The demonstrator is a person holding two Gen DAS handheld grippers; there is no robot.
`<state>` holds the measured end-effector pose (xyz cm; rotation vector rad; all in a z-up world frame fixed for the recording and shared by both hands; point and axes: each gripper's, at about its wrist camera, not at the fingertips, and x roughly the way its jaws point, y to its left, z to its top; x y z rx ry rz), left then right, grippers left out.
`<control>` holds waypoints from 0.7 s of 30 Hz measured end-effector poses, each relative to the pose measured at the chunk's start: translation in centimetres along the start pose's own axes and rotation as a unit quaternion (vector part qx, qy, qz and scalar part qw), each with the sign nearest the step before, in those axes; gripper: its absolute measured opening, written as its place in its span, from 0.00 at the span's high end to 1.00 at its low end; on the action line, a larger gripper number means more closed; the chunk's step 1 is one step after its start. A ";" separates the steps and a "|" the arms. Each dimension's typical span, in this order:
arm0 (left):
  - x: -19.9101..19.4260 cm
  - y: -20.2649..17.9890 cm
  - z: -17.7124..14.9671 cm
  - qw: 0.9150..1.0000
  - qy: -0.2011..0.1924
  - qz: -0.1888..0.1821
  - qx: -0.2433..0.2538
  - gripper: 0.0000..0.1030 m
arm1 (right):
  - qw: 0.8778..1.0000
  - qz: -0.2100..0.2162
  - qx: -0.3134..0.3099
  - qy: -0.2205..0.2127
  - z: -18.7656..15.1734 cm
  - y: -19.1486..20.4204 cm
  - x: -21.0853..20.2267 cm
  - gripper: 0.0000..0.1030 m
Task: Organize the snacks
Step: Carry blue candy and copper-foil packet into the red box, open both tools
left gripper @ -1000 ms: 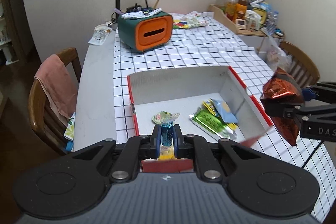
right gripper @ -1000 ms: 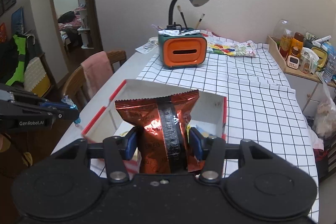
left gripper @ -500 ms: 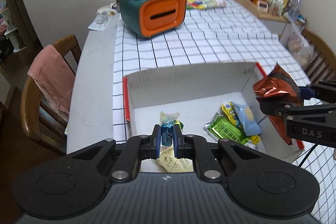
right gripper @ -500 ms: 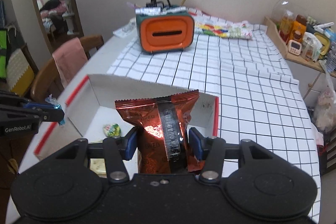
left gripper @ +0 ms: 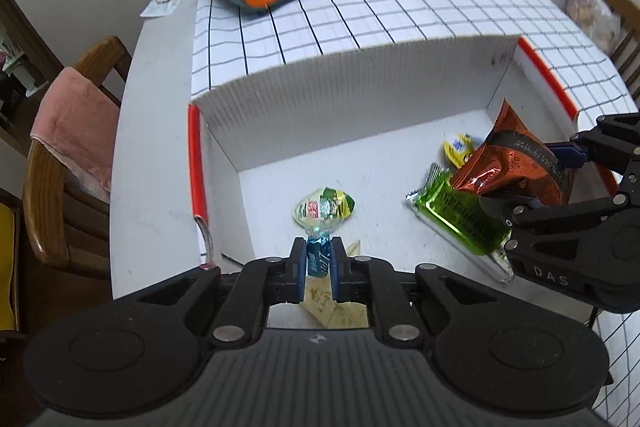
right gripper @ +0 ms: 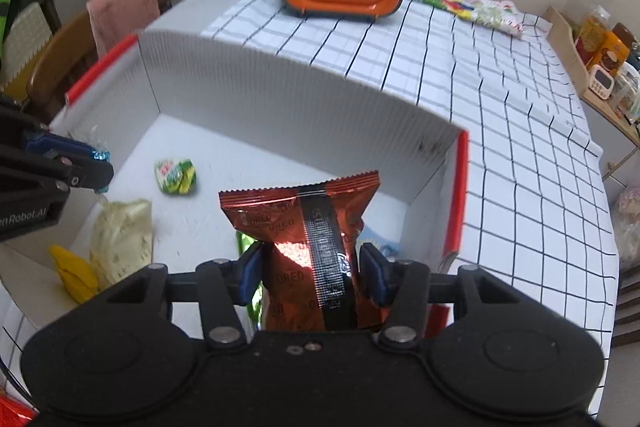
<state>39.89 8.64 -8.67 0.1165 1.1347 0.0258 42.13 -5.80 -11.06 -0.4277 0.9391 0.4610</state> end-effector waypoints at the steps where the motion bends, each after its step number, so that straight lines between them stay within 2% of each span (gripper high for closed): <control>1: 0.3 -0.1 0.0 1.000 0.003 0.002 0.003 0.89 | 1.000 -0.003 -0.004 0.002 0.0 0.1 0.2 0.51; 8: -0.1 -0.6 -0.2 1.000 -0.004 0.009 0.010 0.89 | 1.000 -0.003 -0.005 0.004 -0.5 0.0 0.2 0.50; 14: -0.9 -0.6 -0.7 1.000 -0.014 0.011 0.005 0.88 | 1.000 0.003 0.002 -0.011 -0.8 -0.1 -1.4 0.41; 17: -1.8 -0.5 -1.1 1.000 -0.025 0.004 0.005 0.85 | 1.000 0.006 0.014 -0.022 -1.0 -0.3 -2.5 0.41; 21: -3.2 -0.4 -1.7 0.999 -0.040 -0.005 0.004 0.75 | 0.999 0.017 0.028 -0.037 -1.3 -0.6 -4.5 0.39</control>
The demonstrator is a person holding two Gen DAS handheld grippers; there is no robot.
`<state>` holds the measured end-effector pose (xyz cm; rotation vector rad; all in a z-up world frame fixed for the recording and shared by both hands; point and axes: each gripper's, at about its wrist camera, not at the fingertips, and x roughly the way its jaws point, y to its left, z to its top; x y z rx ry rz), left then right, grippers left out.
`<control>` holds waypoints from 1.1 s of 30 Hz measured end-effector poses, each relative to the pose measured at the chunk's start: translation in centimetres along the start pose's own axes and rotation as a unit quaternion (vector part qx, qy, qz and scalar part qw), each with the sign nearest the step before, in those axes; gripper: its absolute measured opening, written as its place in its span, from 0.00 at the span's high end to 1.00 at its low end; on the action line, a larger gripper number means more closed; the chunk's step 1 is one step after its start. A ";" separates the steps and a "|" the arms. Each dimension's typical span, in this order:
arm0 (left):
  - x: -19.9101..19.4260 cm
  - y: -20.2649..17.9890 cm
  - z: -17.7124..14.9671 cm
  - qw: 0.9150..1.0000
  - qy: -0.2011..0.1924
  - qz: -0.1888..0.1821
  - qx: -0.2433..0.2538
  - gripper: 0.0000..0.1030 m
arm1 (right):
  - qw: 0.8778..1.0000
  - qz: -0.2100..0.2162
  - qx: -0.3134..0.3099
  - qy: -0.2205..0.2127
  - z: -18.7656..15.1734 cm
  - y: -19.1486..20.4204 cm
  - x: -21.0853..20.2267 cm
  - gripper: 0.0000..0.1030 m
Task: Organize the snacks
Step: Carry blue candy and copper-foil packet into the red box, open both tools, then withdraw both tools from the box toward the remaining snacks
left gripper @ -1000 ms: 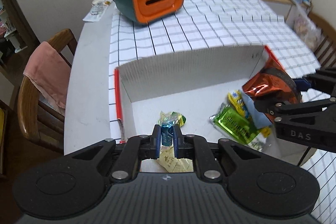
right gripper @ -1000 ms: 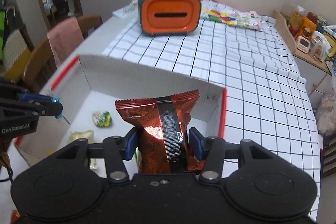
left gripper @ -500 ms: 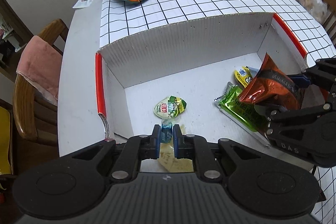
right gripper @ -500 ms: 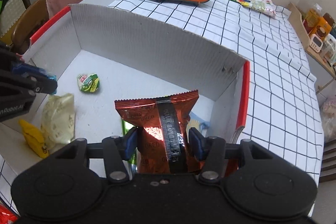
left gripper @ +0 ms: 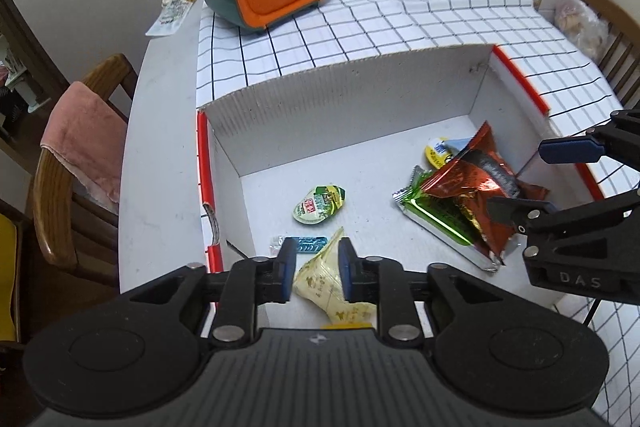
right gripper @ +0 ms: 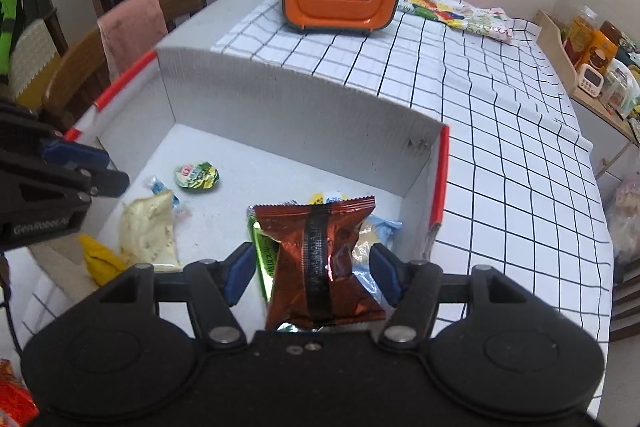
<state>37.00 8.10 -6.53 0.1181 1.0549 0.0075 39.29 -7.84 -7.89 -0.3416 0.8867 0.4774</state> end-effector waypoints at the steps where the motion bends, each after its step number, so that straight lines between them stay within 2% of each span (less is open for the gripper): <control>1: -0.4 0.0 -0.1 1.000 -0.004 -0.002 0.000 0.73 | 1.000 0.003 0.002 -0.003 -0.1 0.0 -0.5 0.38; 5: -1.9 -0.1 -0.6 1.000 -0.019 -0.008 0.000 0.71 | 1.000 0.010 0.014 -0.020 -0.6 0.1 -2.5 0.29; 8: -3.1 -0.1 -1.0 0.999 -0.031 -0.013 -0.003 0.67 | 0.999 0.022 0.027 -0.034 -1.1 0.2 -4.3 0.27; 10: -3.9 0.0 -1.4 0.999 -0.040 -0.017 -0.003 0.54 | 0.998 0.026 0.029 -0.043 -1.4 0.4 -5.5 0.25; 12: -4.9 -0.1 -1.8 0.998 -0.055 -0.016 0.003 0.46 | 0.998 0.030 0.028 -0.052 -1.7 0.6 -6.5 0.22; 17: -7.3 -0.4 -3.0 0.997 -0.077 -0.025 0.009 0.44 | 0.996 0.037 0.037 -0.066 -2.6 1.1 -8.8 0.17; 24: -10.6 -0.5 -4.8 0.993 -0.113 -0.038 0.012 0.29 | 0.994 0.053 0.046 -0.087 -4.4 2.1 -11.8 0.15; 25: -11.0 -0.5 -5.0 0.992 -0.118 -0.041 0.010 0.26 | 0.993 0.053 0.048 -0.091 -4.7 2.3 -12.2 0.11; 26: -11.4 -0.4 -5.3 0.992 -0.123 -0.040 0.007 0.25 | 0.993 0.053 0.049 -0.096 -5.0 2.5 -12.6 0.03; 28: -11.9 -0.3 -5.9 0.991 -0.130 -0.041 0.000 0.20 | 0.991 0.056 0.050 -0.107 -5.5 2.8 -13.5 0.01; 33: -12.6 0.0 -7.6 0.990 -0.131 -0.051 -0.008 0.19 | 0.990 0.070 0.052 -0.114 -7.1 3.5 -15.0 0.00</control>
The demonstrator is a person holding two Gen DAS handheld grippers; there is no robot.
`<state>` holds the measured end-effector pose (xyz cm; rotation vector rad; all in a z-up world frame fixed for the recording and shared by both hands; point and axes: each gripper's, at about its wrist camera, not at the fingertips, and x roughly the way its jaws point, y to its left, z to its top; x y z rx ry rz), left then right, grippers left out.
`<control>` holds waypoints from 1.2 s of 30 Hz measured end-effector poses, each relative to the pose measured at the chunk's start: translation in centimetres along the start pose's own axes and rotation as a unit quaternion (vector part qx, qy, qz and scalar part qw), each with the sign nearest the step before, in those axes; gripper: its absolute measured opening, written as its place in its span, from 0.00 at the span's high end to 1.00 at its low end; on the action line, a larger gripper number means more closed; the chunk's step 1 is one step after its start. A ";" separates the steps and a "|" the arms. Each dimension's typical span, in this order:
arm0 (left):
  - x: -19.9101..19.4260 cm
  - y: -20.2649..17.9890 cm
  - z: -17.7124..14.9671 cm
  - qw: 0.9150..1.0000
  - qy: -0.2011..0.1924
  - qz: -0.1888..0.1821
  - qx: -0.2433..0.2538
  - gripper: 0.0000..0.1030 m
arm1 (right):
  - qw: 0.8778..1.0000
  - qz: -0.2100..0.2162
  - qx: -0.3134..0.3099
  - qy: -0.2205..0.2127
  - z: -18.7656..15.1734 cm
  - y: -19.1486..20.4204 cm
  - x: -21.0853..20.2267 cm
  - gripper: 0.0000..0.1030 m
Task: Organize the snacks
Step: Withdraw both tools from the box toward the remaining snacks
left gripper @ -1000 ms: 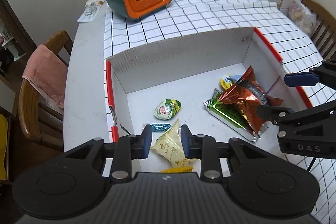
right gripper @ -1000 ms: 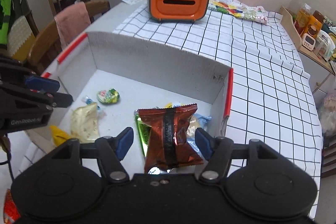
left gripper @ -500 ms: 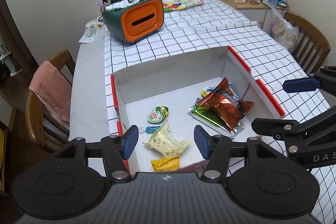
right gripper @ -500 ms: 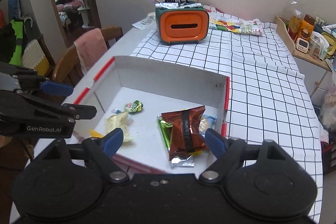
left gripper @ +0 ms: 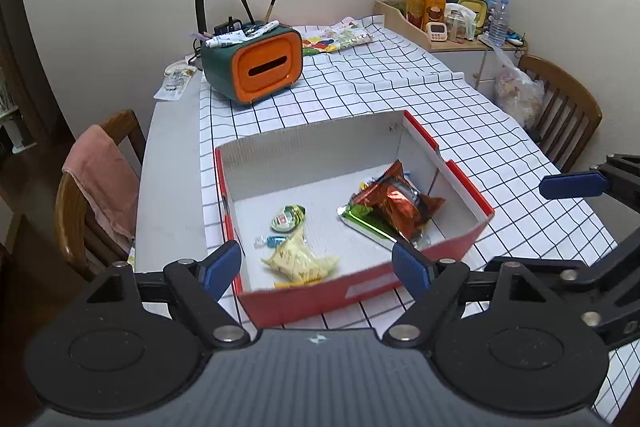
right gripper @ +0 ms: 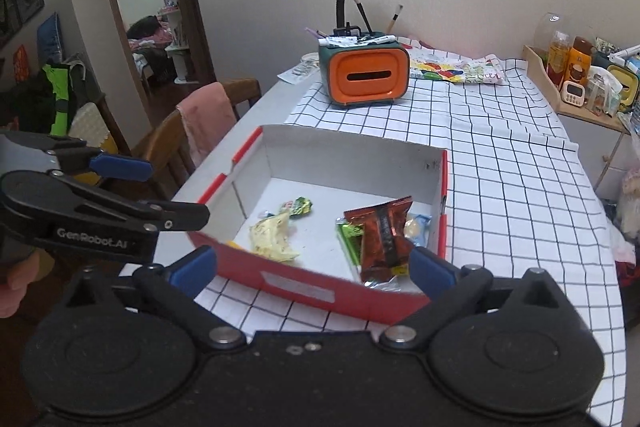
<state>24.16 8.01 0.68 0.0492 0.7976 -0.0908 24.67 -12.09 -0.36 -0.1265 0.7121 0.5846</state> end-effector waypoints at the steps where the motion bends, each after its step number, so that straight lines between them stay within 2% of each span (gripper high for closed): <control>1: -0.2 0.0 -0.3 1.000 0.001 -0.002 -0.002 0.19 | 1.000 0.001 0.000 -0.001 -0.3 0.1 -0.3 0.00; 5: -1.0 -0.2 -1.7 1.000 0.000 -0.008 -0.002 0.19 | 1.000 -0.004 0.009 -0.005 -1.6 0.4 -1.3 0.00; 9: -1.4 -0.5 -3.7 1.000 0.004 -0.011 -0.011 0.14 | 1.000 -0.013 0.027 -0.003 -3.7 0.4 -1.9 0.00; 13: -1.5 -1.1 -5.9 1.000 0.006 -0.001 -0.016 0.14 | 0.999 -0.027 0.035 0.003 -6.1 0.3 -2.2 0.00; 20: 0.3 -3.0 -8.8 0.998 0.061 -0.003 -0.019 0.14 | 0.997 -0.053 0.054 0.032 -10.1 -0.5 -2.0 0.00; 36: 5.5 -7.1 -13.1 0.987 0.158 0.039 0.006 0.14 | 0.983 -0.103 0.071 0.131 -16.4 -1.8 2.1 0.00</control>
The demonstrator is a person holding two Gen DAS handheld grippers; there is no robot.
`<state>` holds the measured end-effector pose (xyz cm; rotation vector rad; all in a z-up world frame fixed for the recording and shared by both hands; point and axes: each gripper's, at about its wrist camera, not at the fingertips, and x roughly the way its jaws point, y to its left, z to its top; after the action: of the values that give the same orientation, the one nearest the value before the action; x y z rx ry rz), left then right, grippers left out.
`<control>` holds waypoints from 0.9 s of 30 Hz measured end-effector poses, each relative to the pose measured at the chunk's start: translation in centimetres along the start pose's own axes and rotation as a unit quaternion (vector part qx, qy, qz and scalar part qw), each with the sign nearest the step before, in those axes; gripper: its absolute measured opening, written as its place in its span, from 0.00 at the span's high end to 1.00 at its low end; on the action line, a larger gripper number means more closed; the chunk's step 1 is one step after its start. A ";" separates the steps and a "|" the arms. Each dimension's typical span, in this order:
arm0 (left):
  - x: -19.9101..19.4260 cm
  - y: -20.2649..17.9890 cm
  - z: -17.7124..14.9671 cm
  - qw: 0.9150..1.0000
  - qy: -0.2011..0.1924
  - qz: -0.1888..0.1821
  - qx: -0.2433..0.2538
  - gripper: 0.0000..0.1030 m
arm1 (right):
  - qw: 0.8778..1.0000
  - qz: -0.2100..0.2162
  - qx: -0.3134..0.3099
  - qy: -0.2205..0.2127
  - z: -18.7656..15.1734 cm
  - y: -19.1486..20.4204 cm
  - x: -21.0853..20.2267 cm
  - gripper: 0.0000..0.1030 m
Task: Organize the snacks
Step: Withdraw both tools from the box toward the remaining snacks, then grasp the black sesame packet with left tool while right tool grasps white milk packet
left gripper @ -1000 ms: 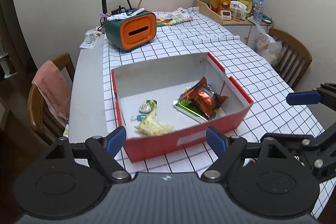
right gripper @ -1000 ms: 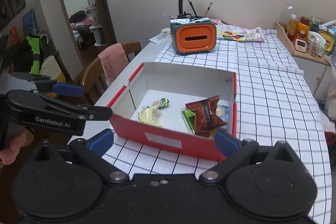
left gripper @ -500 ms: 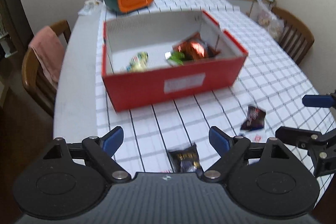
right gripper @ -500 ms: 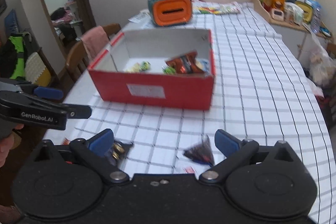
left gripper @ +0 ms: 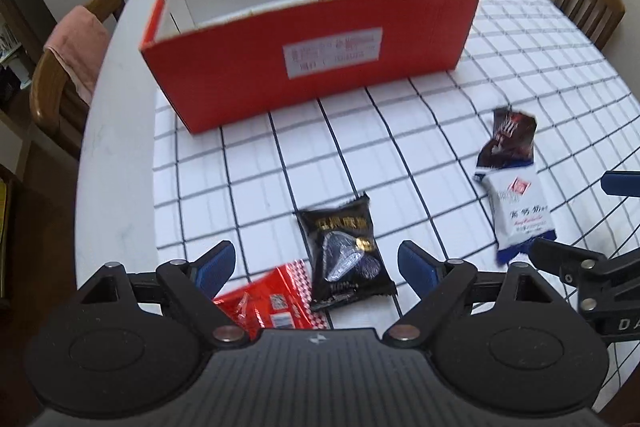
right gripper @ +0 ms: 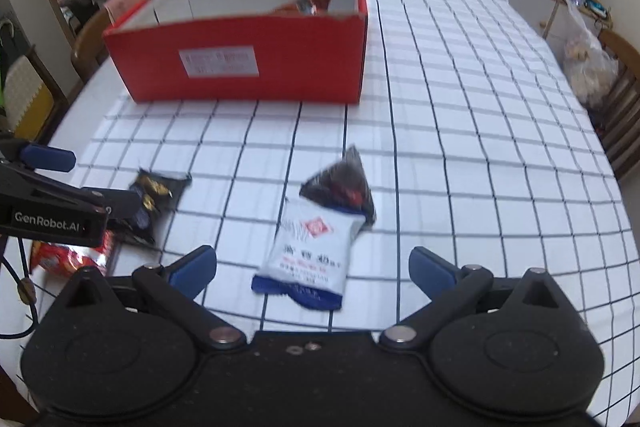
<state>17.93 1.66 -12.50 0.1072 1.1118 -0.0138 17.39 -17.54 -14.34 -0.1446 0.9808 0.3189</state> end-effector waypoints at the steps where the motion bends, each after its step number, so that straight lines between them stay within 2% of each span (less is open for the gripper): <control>1: 0.3 -0.1 0.0 1.000 0.004 0.001 0.000 0.14 | 1.000 -0.001 0.001 0.004 -0.1 0.0 0.3 0.00; 6: 1.9 -0.5 0.3 1.000 0.027 0.002 -0.009 0.14 | 1.000 -0.006 0.011 0.021 0.2 -0.1 2.1 0.01; 11: 3.2 -0.5 0.8 0.999 0.048 0.007 -0.019 0.14 | 0.999 -0.020 0.014 0.041 0.8 0.1 3.7 0.09; 14: 3.3 -0.8 1.0 0.999 0.044 0.008 -0.015 0.14 | 0.998 -0.020 0.017 0.049 1.0 0.2 4.3 0.16; 17: 3.6 -0.9 1.2 0.999 0.046 0.009 -0.012 0.14 | 0.998 -0.022 0.015 0.049 1.1 0.4 4.6 0.19; 20: 4.0 -1.1 1.2 0.999 0.051 0.008 -0.010 0.22 | 0.998 -0.024 0.018 0.052 1.1 0.6 4.9 0.25; 24: 4.5 -1.1 1.2 0.998 0.064 0.007 -0.011 0.38 | 0.998 -0.037 0.020 0.048 1.0 0.7 5.1 0.33; 27: 4.4 -1.1 1.2 0.998 0.061 0.000 -0.011 0.45 | 0.998 -0.039 0.027 0.041 0.8 0.5 4.9 0.38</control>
<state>20.88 0.65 -16.03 0.0903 1.2345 0.0050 20.42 -15.83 -17.99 -0.1478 1.0614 0.2171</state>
